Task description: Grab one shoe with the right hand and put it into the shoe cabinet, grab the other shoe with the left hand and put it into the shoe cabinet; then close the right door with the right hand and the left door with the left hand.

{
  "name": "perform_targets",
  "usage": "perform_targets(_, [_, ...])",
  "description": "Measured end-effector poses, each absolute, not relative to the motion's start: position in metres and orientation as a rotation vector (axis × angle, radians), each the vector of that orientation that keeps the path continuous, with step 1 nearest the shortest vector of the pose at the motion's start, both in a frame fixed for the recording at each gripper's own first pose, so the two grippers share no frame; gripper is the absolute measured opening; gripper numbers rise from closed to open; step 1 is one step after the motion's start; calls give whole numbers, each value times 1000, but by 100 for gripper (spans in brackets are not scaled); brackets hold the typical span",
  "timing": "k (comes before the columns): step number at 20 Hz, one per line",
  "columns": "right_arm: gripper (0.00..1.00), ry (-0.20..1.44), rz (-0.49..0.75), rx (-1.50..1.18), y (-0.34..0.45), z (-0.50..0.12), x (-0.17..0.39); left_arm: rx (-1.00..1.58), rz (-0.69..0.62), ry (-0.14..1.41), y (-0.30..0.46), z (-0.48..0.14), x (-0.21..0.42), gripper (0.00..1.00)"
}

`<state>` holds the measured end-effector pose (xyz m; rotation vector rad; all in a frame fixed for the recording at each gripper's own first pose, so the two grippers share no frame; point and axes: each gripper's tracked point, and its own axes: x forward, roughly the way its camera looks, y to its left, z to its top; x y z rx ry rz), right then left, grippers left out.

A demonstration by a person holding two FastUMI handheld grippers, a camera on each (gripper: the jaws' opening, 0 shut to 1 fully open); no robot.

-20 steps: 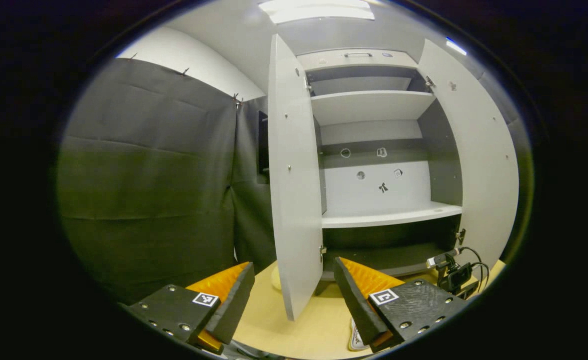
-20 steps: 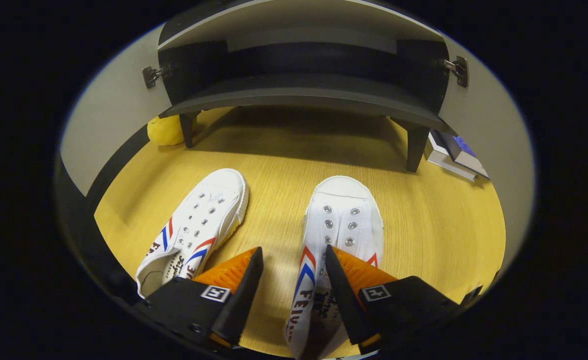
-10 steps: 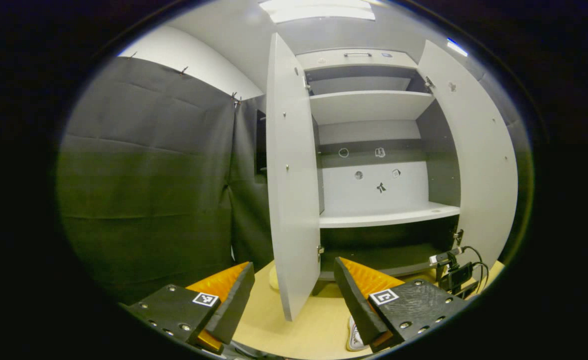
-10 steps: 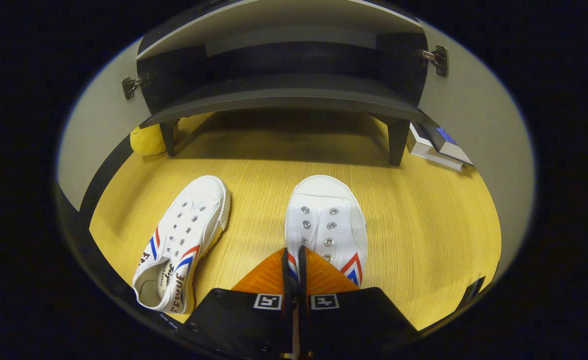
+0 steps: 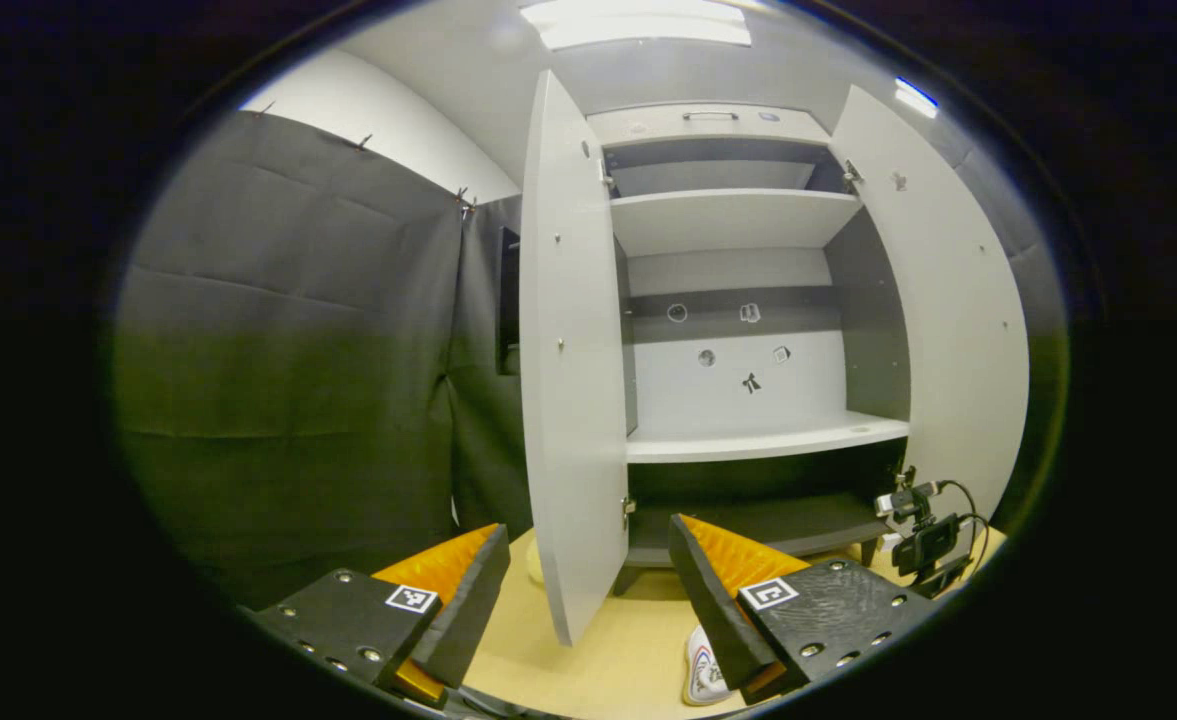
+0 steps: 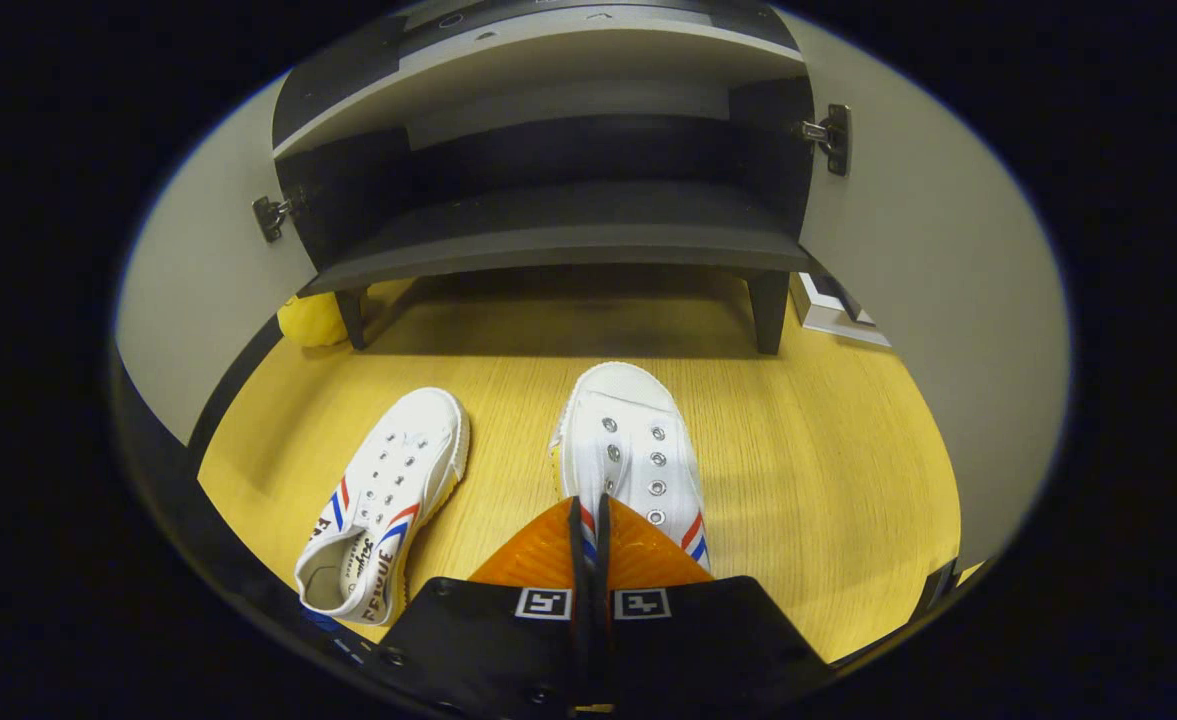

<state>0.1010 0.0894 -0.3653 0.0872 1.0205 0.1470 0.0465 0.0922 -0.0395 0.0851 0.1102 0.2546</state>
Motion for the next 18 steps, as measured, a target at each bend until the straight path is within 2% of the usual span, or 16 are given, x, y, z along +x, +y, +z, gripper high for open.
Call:
perform_targets(2, [1,1002,144,117,89,-354,104,87,245,106,88,-38,48,93])
perform_targets(3, [5,989,146,130,89,-347,107,88,240,101,86,-36,48,93])
perform_targets(4, [1,977,149,137,89,-340,108,88,233,96,84,-34,48,93])
perform_targets(18, [1,697,188,243,95,-192,164,74,183,52,72,-22,58,94])
